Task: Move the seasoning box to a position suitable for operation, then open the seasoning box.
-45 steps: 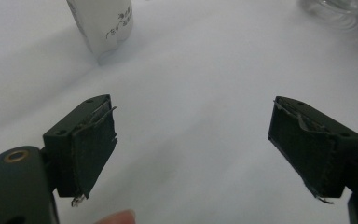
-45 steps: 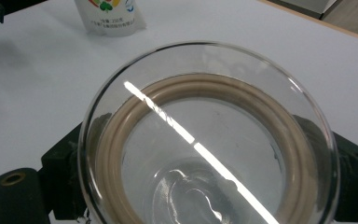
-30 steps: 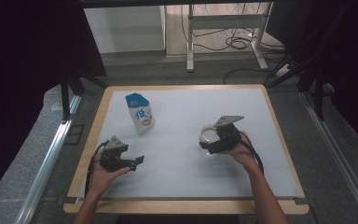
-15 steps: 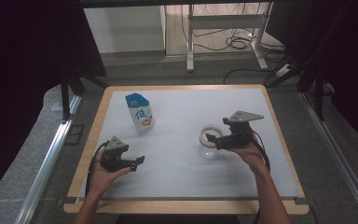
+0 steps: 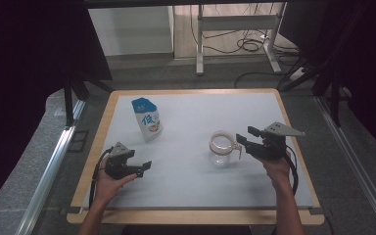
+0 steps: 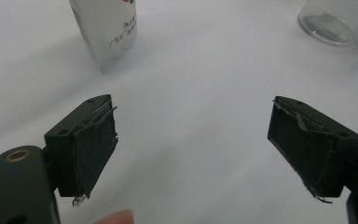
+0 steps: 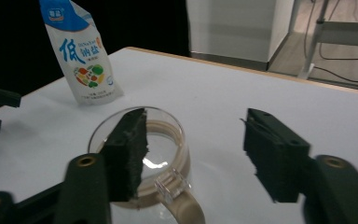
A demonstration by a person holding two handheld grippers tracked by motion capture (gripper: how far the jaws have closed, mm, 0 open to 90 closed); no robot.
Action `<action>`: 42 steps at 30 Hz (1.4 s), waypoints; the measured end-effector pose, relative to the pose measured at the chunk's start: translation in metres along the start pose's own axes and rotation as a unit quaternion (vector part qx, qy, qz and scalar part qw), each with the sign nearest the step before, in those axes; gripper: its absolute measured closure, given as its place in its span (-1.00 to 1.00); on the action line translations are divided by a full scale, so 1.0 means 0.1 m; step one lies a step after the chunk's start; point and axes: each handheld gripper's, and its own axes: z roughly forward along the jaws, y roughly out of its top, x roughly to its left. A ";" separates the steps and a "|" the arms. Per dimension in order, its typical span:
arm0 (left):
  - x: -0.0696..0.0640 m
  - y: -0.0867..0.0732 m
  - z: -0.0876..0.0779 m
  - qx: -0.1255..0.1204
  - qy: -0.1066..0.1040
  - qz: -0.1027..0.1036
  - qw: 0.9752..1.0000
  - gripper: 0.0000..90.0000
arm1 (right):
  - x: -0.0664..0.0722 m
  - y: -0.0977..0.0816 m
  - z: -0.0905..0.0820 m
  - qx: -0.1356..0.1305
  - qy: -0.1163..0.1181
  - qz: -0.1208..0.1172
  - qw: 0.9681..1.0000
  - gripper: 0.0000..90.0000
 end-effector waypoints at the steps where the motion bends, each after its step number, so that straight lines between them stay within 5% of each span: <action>1: 0.00 0.00 0.00 0.000 0.000 0.000 1.000 -0.66 | 0.00 0.00 0.00 0.000 0.000 0.000 1.000 0.01; 16: 0.00 -0.01 -0.02 -0.013 0.000 -0.007 1.000 -0.64 | -0.01 -0.08 -0.12 0.011 -0.023 -0.003 1.000 0.99; 22: -0.03 -0.01 -0.01 -0.011 -0.005 -0.004 1.000 -0.64 | 0.09 -0.06 -0.09 0.018 -0.020 -0.022 0.999 1.00; 42: -0.06 0.01 0.00 -0.011 -0.005 -0.001 1.000 -0.61 | 0.16 -0.11 0.02 0.040 -0.032 -0.031 0.998 1.00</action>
